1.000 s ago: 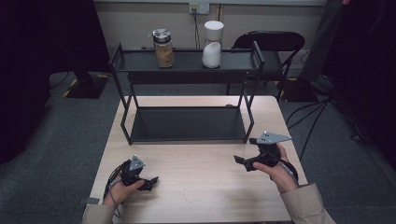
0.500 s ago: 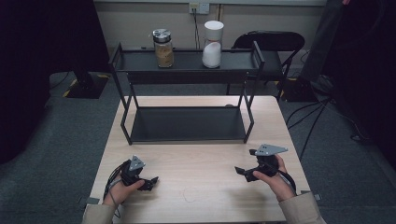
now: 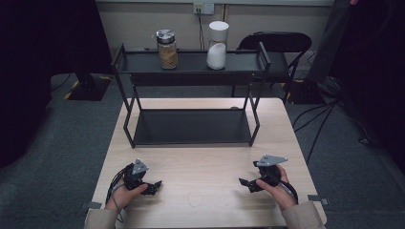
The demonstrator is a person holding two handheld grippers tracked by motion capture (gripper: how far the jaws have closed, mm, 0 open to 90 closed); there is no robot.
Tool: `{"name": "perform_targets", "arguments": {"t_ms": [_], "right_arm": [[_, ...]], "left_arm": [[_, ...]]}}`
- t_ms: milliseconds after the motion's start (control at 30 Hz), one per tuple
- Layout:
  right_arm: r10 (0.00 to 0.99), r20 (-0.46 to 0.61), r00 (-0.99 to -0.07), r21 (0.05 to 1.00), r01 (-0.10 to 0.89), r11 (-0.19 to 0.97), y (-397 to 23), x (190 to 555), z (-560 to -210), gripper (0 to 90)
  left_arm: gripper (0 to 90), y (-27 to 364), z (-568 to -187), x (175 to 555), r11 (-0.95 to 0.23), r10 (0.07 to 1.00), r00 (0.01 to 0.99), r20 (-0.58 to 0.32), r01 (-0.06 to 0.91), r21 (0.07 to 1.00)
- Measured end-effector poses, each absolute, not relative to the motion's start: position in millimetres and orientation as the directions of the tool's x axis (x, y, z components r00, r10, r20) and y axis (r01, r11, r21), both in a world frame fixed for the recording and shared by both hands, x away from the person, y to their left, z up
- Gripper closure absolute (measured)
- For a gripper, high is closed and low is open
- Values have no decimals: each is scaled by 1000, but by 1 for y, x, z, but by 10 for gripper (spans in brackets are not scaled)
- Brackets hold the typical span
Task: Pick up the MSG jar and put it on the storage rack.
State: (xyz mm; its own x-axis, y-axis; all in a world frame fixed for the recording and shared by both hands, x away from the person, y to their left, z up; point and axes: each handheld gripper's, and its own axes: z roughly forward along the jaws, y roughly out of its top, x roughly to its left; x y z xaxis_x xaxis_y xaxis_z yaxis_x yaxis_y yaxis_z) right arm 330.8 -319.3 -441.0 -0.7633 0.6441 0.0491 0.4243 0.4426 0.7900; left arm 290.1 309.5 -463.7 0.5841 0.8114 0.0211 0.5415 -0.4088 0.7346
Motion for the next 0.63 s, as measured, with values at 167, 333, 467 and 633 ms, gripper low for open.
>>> {"name": "perform_targets", "arguments": {"t_ms": [167,333,467,633], "right_arm": [[632,-5,-775,752,415,513,-310,330,-444,3],[624,-11,-782,734,417,536,-306,332,-447,6],[633,-25,-774,729,419,541,-304,330,-449,6],[639,-25,-769,722,429,544,-302,331,-451,8]], "left_arm": [[0,310,-464,290,-409,811,584,21,542,734],[0,309,-464,290,-407,812,583,20,542,736],[0,309,-464,290,-405,813,581,20,542,736],[0,309,-464,289,-400,816,577,17,544,737]]}}
